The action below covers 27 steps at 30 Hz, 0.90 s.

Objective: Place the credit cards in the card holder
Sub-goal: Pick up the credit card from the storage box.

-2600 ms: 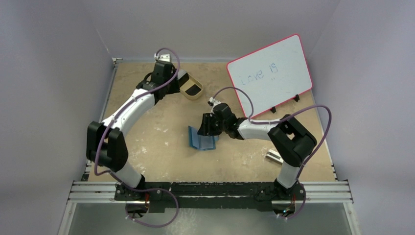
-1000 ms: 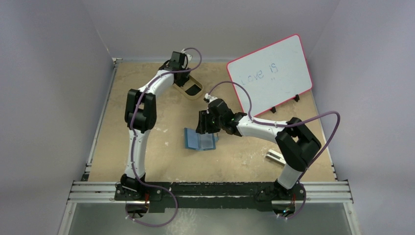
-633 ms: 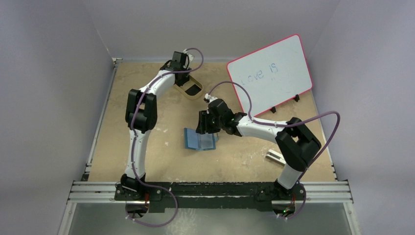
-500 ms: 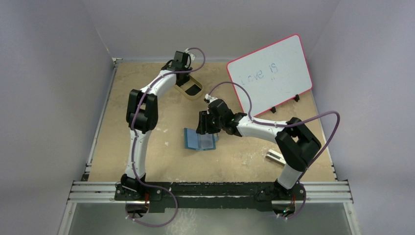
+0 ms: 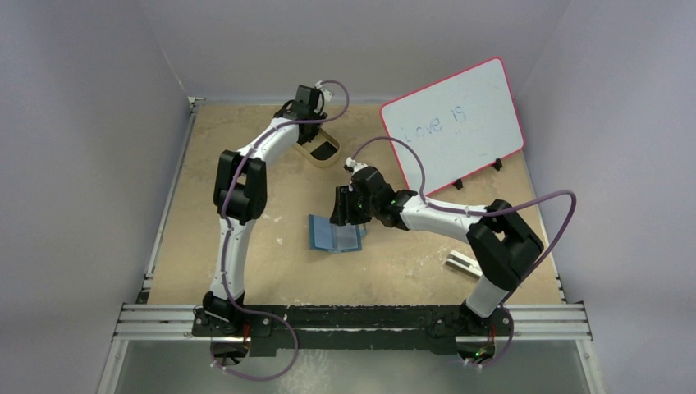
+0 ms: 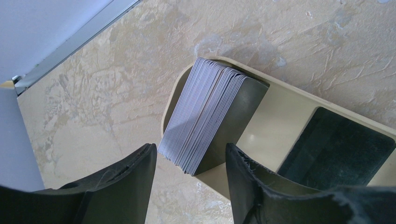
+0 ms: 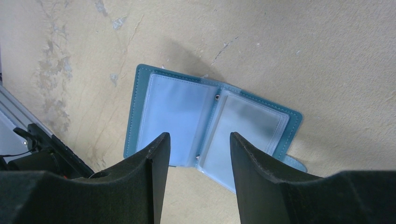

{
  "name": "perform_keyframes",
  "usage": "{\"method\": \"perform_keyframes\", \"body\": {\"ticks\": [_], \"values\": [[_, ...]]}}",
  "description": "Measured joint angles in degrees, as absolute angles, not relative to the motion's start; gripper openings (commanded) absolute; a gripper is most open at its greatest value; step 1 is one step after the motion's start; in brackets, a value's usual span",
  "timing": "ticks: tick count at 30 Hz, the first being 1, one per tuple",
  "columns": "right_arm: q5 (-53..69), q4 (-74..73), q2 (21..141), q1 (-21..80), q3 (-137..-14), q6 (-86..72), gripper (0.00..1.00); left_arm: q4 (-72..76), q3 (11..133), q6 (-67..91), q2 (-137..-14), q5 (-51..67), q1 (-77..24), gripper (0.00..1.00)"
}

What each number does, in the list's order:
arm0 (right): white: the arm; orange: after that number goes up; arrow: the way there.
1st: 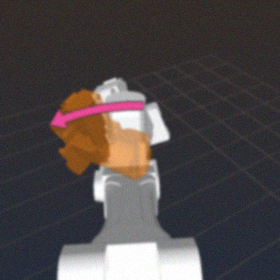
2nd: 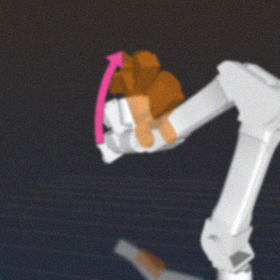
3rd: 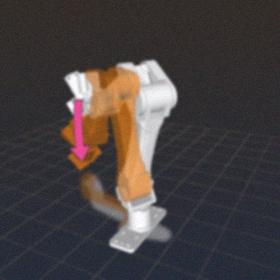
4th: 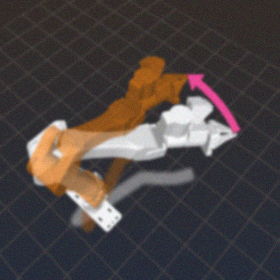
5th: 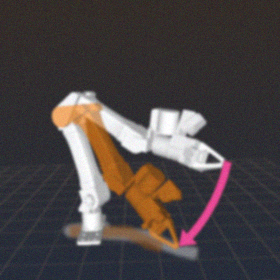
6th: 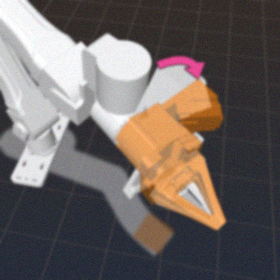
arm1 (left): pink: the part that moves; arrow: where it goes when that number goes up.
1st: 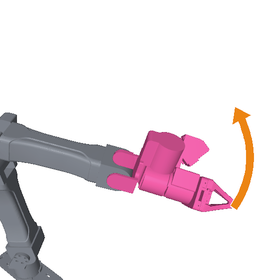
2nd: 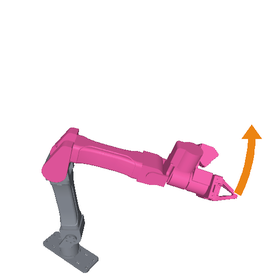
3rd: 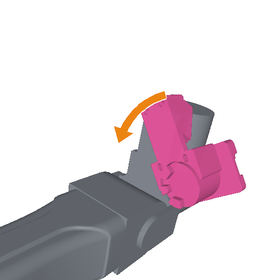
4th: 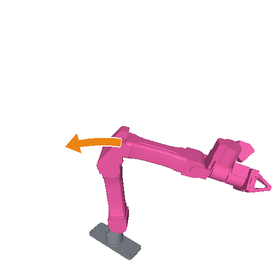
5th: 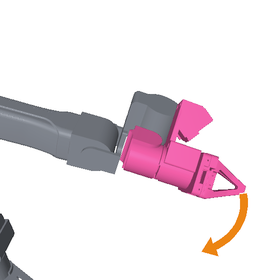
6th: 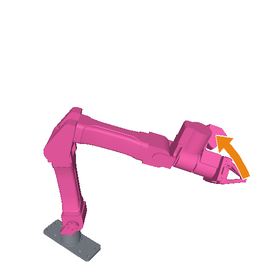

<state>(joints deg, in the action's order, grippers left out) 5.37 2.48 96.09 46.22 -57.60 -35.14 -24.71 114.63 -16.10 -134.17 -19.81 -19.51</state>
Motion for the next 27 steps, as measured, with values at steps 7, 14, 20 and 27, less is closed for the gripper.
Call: {"method": "perform_keyframes", "body": {"ticks": [7, 14, 20, 27], "values": [[5.0, 2.5, 95.2, 46.2, -57.6, -35.2, 0.53, -23.5, 115.3, -16.8, -135.7, -21.1, -19.7, 0.62], [4.4, 2.5, 95.2, 46.2, -57.6, -35.2, 0.52, -23.2, 115.7, -18.1, -137.3, -22.6, -19.9, 0.56], [4.0, 2.5, 95.2, 46.2, -57.6, -35.4, 0.52, -23.1, 115.8, -18.5, -137.3, -23.2, -20.0, 0.50], [4.0, 2.5, 95.2, 46.2, -57.6, -35.6, 0.52, -22.7, 115.8, -18.7, -137.3, -24.1, -20.1, 0.47]]}}
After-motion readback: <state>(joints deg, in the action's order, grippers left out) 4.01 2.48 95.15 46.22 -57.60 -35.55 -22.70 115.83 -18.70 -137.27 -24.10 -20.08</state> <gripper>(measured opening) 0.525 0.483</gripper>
